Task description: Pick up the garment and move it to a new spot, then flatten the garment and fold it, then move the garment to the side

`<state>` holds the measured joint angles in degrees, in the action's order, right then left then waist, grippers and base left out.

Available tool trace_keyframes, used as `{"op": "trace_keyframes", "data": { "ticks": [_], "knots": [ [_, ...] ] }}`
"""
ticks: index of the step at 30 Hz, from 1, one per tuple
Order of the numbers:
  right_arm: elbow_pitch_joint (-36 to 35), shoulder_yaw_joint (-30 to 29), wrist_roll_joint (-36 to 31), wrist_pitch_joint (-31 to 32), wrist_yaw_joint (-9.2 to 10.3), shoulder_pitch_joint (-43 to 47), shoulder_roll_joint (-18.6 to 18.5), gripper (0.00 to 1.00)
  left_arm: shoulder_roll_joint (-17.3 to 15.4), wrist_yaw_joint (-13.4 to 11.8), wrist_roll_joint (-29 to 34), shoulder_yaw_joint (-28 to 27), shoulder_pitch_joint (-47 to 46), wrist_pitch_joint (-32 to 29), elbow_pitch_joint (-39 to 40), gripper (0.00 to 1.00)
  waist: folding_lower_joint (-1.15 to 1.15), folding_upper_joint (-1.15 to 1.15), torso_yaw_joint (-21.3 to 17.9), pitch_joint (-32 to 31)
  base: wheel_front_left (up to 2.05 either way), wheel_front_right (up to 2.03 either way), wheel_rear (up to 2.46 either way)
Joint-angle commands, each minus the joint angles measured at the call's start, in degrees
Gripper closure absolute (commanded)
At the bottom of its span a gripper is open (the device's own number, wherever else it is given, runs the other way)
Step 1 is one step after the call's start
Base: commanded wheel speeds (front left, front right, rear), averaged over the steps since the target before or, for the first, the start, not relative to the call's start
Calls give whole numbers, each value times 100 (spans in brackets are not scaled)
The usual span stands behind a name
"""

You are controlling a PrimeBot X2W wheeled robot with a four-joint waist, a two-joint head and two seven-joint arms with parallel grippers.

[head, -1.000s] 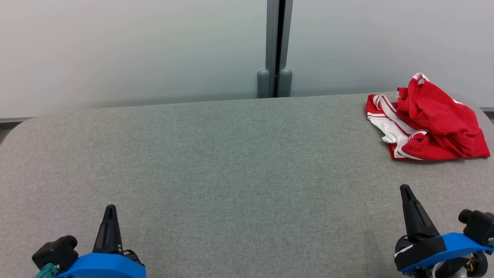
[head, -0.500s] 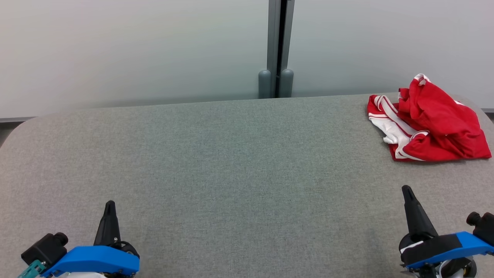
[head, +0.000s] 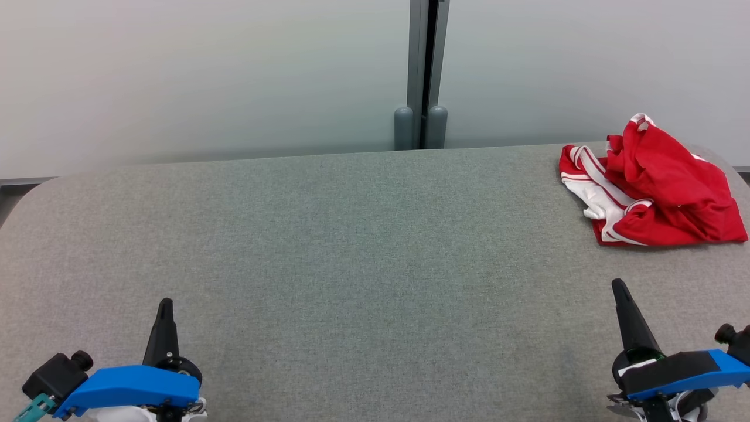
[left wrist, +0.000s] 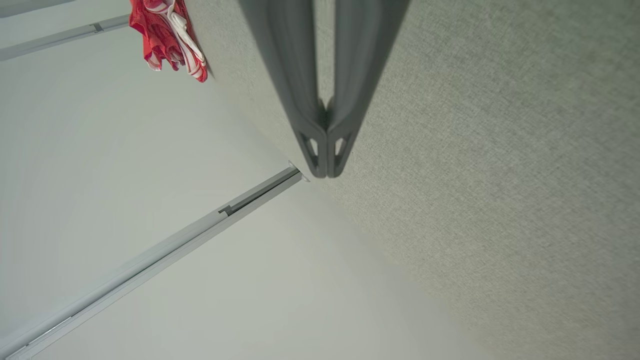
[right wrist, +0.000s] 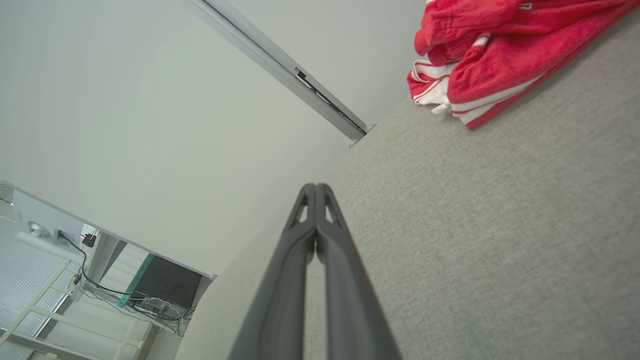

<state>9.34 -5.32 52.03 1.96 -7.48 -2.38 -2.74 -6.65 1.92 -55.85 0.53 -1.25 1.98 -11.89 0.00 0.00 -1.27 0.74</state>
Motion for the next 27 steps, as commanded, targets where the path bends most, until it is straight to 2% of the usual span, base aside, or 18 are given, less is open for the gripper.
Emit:
{"op": "trace_keyframes", "data": {
  "ticks": [1,27],
  "knots": [
    [-29,-23,209,24,-2,-165,-19,100,7,41,-187,-73,-150,-47,40,100,0,0,3,-1,0,0,0],
    [170,-67,1766,205,-2,-276,-21,100,158,264,-1594,-334,-324,-385,-63,100,0,0,44,-19,0,0,0]
  ]
}}
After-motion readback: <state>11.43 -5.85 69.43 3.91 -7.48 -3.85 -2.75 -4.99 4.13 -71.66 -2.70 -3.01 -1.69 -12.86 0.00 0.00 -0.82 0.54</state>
